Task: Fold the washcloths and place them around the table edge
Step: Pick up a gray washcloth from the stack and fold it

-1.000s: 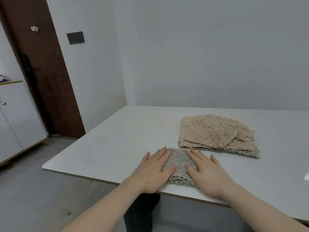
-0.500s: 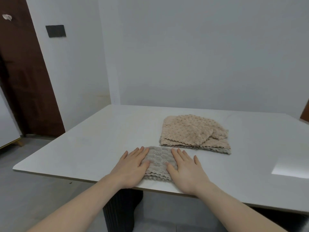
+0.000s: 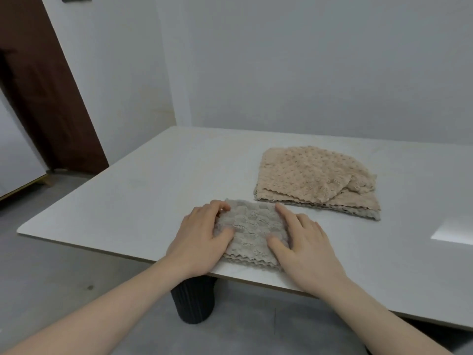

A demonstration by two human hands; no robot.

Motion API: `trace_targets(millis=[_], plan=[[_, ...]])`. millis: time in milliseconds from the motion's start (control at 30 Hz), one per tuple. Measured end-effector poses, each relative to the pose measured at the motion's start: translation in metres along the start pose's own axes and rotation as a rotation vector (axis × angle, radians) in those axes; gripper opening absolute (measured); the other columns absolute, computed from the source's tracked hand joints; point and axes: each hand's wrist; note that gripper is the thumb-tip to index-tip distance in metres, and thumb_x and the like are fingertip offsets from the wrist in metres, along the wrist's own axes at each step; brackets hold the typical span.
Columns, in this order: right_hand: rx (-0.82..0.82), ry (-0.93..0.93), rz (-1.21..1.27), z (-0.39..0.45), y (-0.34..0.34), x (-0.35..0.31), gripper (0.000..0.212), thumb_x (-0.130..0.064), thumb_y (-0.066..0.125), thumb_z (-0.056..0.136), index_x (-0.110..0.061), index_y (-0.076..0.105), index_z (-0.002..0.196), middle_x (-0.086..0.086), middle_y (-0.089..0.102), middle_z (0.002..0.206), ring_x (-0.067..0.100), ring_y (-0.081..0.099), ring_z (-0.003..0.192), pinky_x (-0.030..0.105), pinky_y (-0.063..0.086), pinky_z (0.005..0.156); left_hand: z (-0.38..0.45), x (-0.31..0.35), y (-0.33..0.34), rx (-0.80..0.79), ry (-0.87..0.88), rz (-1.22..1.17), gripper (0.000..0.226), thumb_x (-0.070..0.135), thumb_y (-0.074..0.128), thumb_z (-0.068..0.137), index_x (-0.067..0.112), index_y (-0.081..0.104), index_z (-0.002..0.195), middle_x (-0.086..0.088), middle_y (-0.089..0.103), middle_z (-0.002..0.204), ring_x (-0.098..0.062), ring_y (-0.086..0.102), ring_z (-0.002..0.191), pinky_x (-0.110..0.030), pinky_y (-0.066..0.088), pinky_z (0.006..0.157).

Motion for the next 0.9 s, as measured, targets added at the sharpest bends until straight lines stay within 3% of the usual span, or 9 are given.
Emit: trace_targets(millis=[200, 400, 567, 667, 800, 900], plan=[[-0.017, -0.056, 0.002, 0.001, 0.000, 0.002, 0.061, -0.061, 0.040, 0.088, -0.053, 0.023, 0.146, -0.028, 0.042, 0.104, 0.003, 0.037, 0.109, 0.041, 0.031, 0.113, -0.001, -0.001, -0.005, -0.075, 0.012, -0.151, 0.037, 0.045, 0.058, 0.090, 0.053, 0.041, 0.122, 0.020, 0.055, 0.111, -0.006, 0.050, 0.108, -0.037, 0.044, 0.094], [-0.070, -0.066, 0.018, 0.006, 0.002, 0.003, 0.061, -0.060, 0.041, 0.090, -0.053, 0.025, 0.148, -0.026, 0.043, 0.116, -0.005, 0.038, 0.120, 0.037, 0.012, 0.123, -0.001, -0.001, -0.008, -0.133, 0.089, -0.126, 0.043, 0.029, 0.062, 0.095, 0.050, 0.045, 0.129, 0.035, 0.048, 0.115, 0.004, 0.047, 0.112, -0.012, 0.031, 0.096], [-0.174, 0.002, -0.003, 0.011, -0.006, -0.006, 0.059, -0.052, 0.046, 0.089, -0.046, 0.033, 0.147, -0.021, 0.039, 0.116, -0.001, 0.036, 0.121, 0.040, 0.006, 0.124, 0.008, 0.002, -0.016, -0.215, 0.112, -0.101, 0.044, 0.025, 0.062, 0.094, 0.043, 0.047, 0.131, 0.030, 0.048, 0.120, 0.001, 0.047, 0.114, -0.018, 0.030, 0.101], [-0.305, 0.099, 0.020, 0.018, -0.016, -0.017, 0.058, -0.048, 0.047, 0.088, -0.042, 0.036, 0.144, -0.018, 0.039, 0.118, 0.005, 0.035, 0.123, 0.041, 0.005, 0.124, 0.013, 0.006, -0.027, -0.393, 0.081, -0.043, 0.040, 0.033, 0.053, 0.098, 0.041, 0.044, 0.136, 0.022, 0.045, 0.127, 0.000, 0.040, 0.121, -0.022, 0.028, 0.106], [-0.555, 0.301, 0.090, 0.046, -0.052, -0.041, 0.057, -0.031, 0.056, 0.076, -0.039, 0.046, 0.132, -0.011, 0.051, 0.120, 0.016, 0.044, 0.118, 0.035, 0.029, 0.111, 0.030, 0.028, -0.057, -0.717, -0.124, -0.133, 0.046, 0.027, 0.054, 0.092, 0.041, 0.045, 0.134, 0.009, 0.051, 0.126, -0.009, 0.050, 0.110, -0.030, 0.042, 0.101], [-0.643, 0.480, 0.272, 0.067, -0.103, -0.074, 0.056, -0.007, 0.051, 0.077, -0.034, 0.052, 0.126, -0.001, 0.051, 0.117, 0.018, 0.055, 0.109, 0.029, 0.046, 0.097, 0.041, 0.069, -0.097, -0.727, -0.413, -0.333, 0.038, 0.013, 0.053, 0.091, 0.041, 0.055, 0.116, 0.007, 0.061, 0.105, -0.003, 0.057, 0.082, -0.021, 0.050, 0.084]])
Point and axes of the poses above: each hand's wrist, its own z-axis towards the middle knuckle, its own y-axis out of the palm, x = y × z
